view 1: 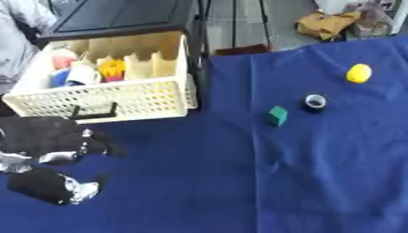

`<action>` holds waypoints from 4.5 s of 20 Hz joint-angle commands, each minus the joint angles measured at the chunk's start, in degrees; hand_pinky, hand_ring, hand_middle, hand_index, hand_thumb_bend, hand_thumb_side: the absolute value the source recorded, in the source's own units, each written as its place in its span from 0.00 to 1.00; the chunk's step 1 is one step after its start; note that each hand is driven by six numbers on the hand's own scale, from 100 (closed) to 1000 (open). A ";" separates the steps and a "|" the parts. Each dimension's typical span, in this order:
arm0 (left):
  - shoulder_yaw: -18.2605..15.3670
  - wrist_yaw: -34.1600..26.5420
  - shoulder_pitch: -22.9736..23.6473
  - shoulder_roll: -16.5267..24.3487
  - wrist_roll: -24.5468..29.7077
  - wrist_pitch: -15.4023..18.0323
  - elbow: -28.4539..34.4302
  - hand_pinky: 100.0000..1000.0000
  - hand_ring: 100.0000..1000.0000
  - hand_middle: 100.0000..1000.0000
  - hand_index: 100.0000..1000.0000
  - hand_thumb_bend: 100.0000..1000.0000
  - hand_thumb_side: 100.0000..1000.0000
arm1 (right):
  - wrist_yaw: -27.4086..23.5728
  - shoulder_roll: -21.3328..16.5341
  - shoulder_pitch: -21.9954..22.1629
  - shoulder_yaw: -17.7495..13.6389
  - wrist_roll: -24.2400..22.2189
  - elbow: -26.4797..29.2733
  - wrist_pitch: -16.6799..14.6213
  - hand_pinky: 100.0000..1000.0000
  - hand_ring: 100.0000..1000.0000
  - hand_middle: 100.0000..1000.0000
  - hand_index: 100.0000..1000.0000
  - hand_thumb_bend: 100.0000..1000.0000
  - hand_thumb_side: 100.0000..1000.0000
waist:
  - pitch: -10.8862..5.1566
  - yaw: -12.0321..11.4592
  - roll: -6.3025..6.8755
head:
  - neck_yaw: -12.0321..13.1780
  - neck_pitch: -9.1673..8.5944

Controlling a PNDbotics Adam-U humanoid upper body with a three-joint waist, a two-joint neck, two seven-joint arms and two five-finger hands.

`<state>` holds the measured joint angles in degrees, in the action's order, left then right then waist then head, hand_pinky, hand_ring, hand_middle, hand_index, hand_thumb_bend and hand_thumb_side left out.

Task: Pick up objects from table and place into drawer.

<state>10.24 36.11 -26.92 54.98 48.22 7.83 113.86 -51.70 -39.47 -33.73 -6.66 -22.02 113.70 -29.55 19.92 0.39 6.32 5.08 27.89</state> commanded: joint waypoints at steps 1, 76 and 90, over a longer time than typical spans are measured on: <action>-1.81 2.37 -1.13 1.54 -1.27 -1.96 0.73 0.28 0.44 0.73 0.94 0.00 1.00 | 0.82 -0.47 -0.41 0.03 -0.76 0.89 -0.04 0.41 0.59 0.52 0.60 0.00 0.97 | -0.80 0.14 -0.09 | 0.53 -0.83; -2.12 5.39 -10.49 -2.91 -14.24 -9.86 -10.61 0.16 0.41 0.69 1.00 0.00 1.00 | 7.75 3.96 1.27 2.09 -7.18 0.89 2.80 0.38 0.57 0.47 0.55 0.00 0.97 | 3.76 4.66 1.57 | 4.45 -6.49; -2.56 5.47 -12.81 -3.18 -19.05 -10.47 -13.09 0.16 0.42 0.73 1.00 0.00 0.99 | 8.59 4.41 1.17 2.42 -8.19 0.89 2.85 0.37 0.57 0.47 0.54 0.00 0.97 | 4.69 5.50 1.98 | 5.02 -7.25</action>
<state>8.49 40.94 -39.35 50.83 29.83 -2.44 101.74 -43.74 -34.47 -31.81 -4.13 -29.91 113.70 -26.56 25.53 5.94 8.70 9.94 21.45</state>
